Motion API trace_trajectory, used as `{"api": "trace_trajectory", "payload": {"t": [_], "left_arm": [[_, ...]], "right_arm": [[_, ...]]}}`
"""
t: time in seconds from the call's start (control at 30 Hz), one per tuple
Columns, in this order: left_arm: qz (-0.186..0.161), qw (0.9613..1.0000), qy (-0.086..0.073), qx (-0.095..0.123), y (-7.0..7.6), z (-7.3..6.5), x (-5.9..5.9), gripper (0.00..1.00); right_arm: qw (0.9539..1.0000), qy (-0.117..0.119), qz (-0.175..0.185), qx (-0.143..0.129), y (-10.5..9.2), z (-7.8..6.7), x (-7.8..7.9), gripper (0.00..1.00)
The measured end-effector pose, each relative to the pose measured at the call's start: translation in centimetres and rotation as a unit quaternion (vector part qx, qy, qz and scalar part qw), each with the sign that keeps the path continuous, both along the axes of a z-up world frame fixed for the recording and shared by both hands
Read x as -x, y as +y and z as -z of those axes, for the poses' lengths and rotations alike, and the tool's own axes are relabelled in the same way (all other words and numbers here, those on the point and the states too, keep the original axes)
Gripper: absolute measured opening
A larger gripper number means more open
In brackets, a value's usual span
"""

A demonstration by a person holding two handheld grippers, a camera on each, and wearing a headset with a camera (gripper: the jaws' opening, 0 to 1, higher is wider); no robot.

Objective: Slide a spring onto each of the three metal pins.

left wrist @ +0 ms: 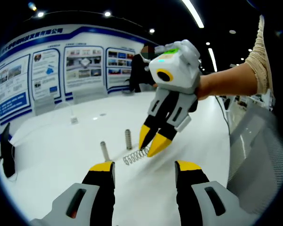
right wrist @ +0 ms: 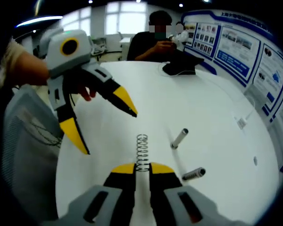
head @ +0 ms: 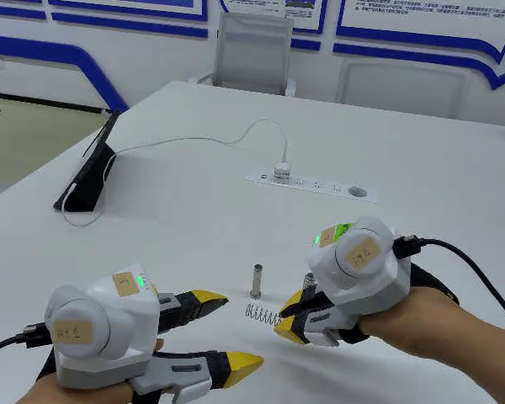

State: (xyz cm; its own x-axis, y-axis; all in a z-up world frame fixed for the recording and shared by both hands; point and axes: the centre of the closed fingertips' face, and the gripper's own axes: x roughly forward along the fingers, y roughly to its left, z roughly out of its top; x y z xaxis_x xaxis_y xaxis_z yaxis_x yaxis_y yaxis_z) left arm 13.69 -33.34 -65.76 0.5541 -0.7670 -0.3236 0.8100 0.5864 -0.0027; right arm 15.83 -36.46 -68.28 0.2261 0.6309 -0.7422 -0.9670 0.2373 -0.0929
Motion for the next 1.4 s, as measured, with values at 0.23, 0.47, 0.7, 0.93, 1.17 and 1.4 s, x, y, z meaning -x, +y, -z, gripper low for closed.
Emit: {"api": "trace_trajectory", "payload": {"t": [0.23,0.47,0.7,0.93,1.17,1.4], "left_arm": [[0.009,1.0000,-0.003,-0.004,-0.4,0.0,0.3,0.50],[0.022,0.9997,-0.008,-0.007,-0.9,-0.2,0.7,0.46],[0.038,0.9991,-0.014,-0.015,-1.3,-0.1,1.3,0.38],[0.049,0.9983,-0.024,-0.020,-1.5,-0.2,1.6,0.28],[0.063,0.9970,-0.036,-0.027,-1.8,-0.3,1.9,0.17],[0.070,0.9964,-0.037,-0.030,-1.9,-0.1,2.0,0.14]], "right_arm": [[0.9996,-0.004,-0.029,0.004,-0.1,-1.0,1.4,0.12],[0.9980,-0.001,-0.062,0.012,-0.1,-1.6,2.9,0.12],[0.9957,0.000,-0.090,0.019,-0.1,-2.0,3.8,0.12],[0.9937,0.001,-0.109,0.028,-0.2,-2.2,4.4,0.12],[0.9919,0.002,-0.122,0.035,-0.2,-2.2,4.8,0.12],[0.9913,0.002,-0.126,0.038,-0.3,-2.4,5.0,0.12]]}}
